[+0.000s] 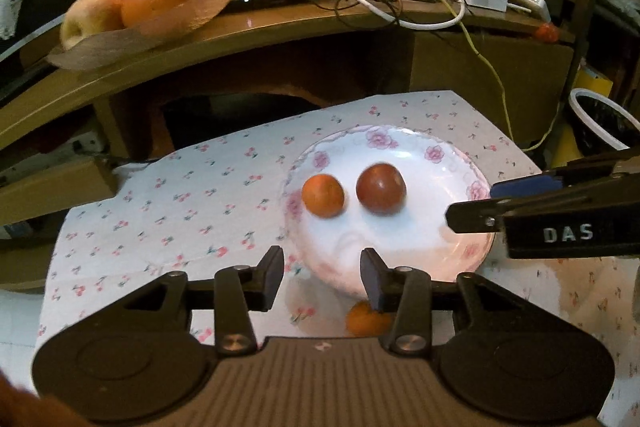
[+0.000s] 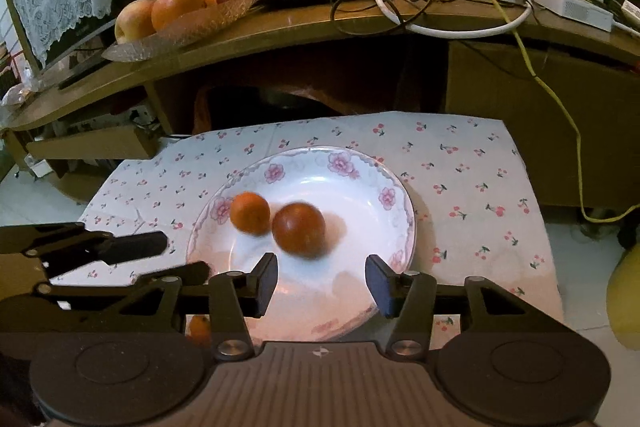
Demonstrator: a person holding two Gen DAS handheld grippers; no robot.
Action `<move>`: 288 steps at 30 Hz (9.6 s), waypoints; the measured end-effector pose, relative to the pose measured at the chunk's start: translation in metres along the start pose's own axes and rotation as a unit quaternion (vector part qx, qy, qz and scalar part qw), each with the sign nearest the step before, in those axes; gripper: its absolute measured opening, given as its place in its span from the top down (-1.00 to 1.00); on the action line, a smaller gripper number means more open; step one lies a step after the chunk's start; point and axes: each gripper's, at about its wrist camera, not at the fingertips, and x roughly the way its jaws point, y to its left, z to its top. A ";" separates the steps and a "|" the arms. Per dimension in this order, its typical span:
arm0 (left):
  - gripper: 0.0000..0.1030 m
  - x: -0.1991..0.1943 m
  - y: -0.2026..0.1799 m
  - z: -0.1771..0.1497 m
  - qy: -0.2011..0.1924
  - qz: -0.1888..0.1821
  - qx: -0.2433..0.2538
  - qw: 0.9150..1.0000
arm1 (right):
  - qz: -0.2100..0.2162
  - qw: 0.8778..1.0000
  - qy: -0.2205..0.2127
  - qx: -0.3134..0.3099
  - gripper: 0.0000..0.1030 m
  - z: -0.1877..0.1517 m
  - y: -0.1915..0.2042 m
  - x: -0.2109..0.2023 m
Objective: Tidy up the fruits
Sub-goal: 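Carry the apple and orange over the white plate and open both tools, then grasp the brown kiwi-like fruit with the right tool while the left tool grasps an orange, then carry the kiwi and orange to the white plate and open both tools, then grasp a red tomato with the left tool while the right tool grasps the pear-like fruit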
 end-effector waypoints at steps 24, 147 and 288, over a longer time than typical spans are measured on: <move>0.02 -0.032 0.010 -0.074 0.070 -0.046 0.095 0.992 | 0.070 0.985 0.073 -0.137 0.01 -0.054 0.056 0.000; 0.29 0.042 -0.019 0.008 0.047 -0.048 0.070 0.995 | -0.013 0.996 0.035 -0.082 0.49 -0.015 0.016 0.031; 0.37 -0.030 0.007 -0.082 0.111 -0.075 0.100 0.986 | 0.077 0.980 0.099 -0.157 0.50 -0.076 0.059 -0.003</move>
